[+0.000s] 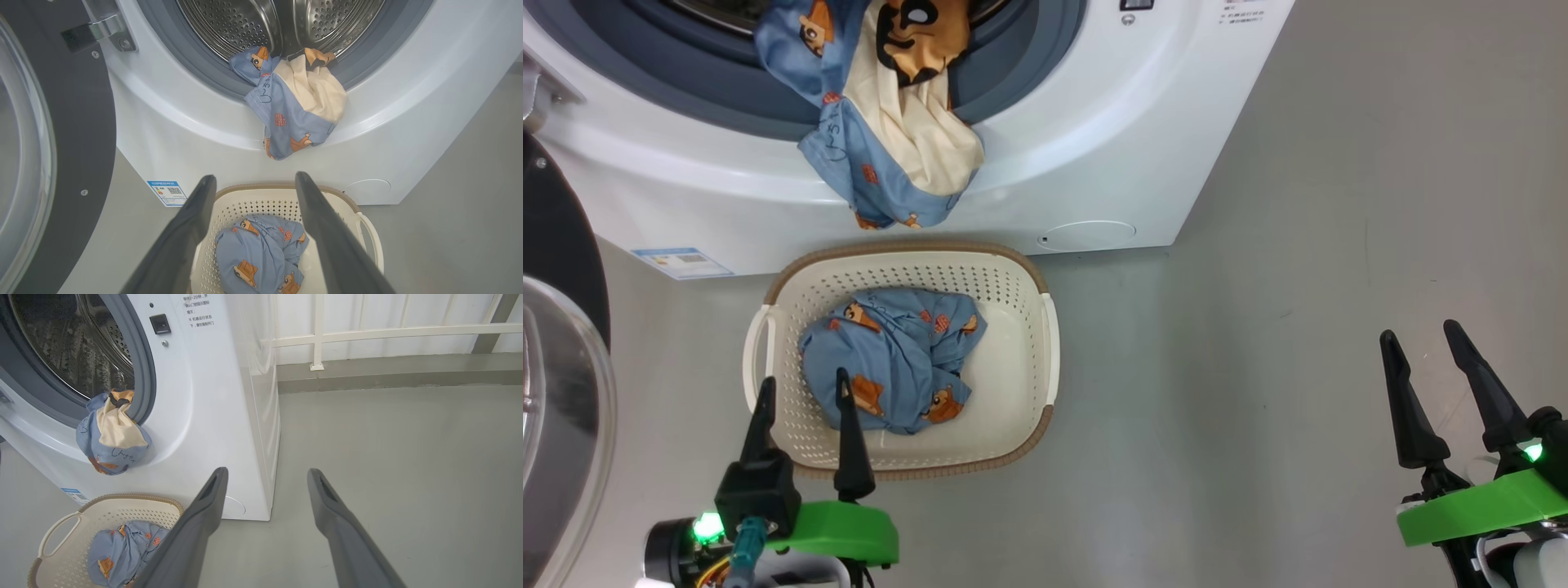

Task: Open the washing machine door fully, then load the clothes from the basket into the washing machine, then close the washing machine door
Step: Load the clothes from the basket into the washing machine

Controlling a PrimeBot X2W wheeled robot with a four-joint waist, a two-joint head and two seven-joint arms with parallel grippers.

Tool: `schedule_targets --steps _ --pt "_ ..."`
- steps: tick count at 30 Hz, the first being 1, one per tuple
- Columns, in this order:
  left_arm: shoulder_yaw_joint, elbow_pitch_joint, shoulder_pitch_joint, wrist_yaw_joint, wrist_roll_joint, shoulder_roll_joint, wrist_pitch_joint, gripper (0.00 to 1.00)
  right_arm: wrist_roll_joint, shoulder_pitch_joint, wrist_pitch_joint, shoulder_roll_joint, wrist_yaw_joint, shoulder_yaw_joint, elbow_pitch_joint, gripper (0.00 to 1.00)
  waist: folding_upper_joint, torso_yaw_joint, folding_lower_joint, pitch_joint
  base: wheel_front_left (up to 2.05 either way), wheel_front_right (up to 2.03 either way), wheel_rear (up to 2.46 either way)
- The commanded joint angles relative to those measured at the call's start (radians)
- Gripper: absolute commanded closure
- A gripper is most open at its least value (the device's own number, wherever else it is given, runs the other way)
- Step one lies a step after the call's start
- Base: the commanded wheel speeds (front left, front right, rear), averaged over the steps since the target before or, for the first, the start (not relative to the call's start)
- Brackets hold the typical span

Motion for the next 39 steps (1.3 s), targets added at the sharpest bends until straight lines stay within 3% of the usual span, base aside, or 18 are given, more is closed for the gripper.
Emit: schedule_targets --steps 1,21,39 --pt "0.028 -0.031 0.013 0.009 -0.006 0.017 0.001 0.00 -0.012 0.025 -0.005 -0.019 0.002 0.023 -0.022 0.00 -0.0001 -0.002 0.0000 0.000 0.00 0.00 0.00" --pt "0.034 0.007 -0.126 -0.007 -0.044 0.023 0.077 0.00 0.003 -0.008 -0.005 0.009 0.002 0.047 -0.014 0.00 -0.0001 -0.093 0.0000 0.056 0.00 0.00 0.00" --pt "0.085 0.379 -0.487 -0.063 -0.114 0.020 0.036 0.00 0.022 -0.056 -0.005 0.009 0.002 0.043 -0.012 0.00 -0.0001 -0.176 0.0000 0.153 0.00 0.00 0.00"
